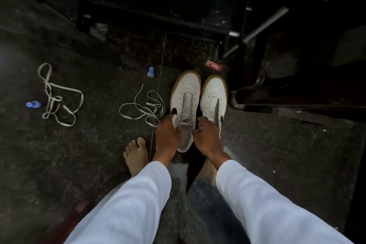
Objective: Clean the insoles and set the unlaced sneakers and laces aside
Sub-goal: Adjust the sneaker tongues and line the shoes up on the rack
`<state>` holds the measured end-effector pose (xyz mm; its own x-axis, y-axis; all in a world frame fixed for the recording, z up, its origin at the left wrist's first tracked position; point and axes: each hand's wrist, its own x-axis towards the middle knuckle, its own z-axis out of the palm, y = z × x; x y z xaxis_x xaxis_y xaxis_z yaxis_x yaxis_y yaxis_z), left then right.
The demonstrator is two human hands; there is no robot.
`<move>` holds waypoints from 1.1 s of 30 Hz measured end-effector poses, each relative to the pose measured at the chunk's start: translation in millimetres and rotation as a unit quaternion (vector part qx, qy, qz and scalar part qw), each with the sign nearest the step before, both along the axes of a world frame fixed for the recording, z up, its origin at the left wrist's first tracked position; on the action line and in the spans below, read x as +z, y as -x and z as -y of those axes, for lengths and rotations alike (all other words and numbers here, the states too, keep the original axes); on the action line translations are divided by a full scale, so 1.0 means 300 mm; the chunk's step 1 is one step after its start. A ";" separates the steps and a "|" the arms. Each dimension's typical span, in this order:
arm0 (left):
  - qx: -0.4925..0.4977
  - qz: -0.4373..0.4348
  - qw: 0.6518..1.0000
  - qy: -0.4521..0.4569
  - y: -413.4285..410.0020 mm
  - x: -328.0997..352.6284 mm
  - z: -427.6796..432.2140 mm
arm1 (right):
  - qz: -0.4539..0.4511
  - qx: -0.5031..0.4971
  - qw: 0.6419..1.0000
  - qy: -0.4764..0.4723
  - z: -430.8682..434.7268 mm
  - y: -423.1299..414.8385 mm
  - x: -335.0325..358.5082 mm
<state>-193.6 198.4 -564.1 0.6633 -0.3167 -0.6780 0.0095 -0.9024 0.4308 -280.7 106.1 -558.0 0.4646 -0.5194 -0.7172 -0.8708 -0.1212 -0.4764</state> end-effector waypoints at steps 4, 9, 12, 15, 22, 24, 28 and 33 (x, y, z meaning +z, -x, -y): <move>-0.027 0.052 0.998 -0.009 0.015 -0.084 0.031 | -0.005 0.039 0.999 0.020 -0.014 0.015 -0.099; -0.054 0.093 0.994 -0.018 -0.007 -0.119 0.020 | -0.005 0.037 0.999 0.027 -0.024 0.019 -0.136; -0.042 0.087 0.995 -0.002 -0.023 -0.095 0.008 | -0.014 0.039 0.999 0.025 -0.020 0.016 -0.126; -0.022 0.058 0.998 -0.010 -0.042 -0.020 -0.005 | -0.005 0.035 0.999 0.013 -0.019 0.016 -0.088; 0.048 0.014 0.999 -0.019 -0.037 0.314 -0.078 | -0.001 0.036 0.998 0.055 -0.058 0.009 0.171; 0.084 0.004 0.996 -0.017 -0.036 0.418 -0.117 | 0.009 0.024 0.996 0.083 -0.082 0.007 0.298; 0.124 0.001 0.992 0.014 -0.068 0.651 -0.178 | 0.075 -0.004 0.990 0.122 -0.130 0.008 0.570; 0.122 0.026 0.990 0.066 -0.115 1.025 -0.202 | 0.142 -0.013 0.977 0.156 -0.149 -0.008 0.921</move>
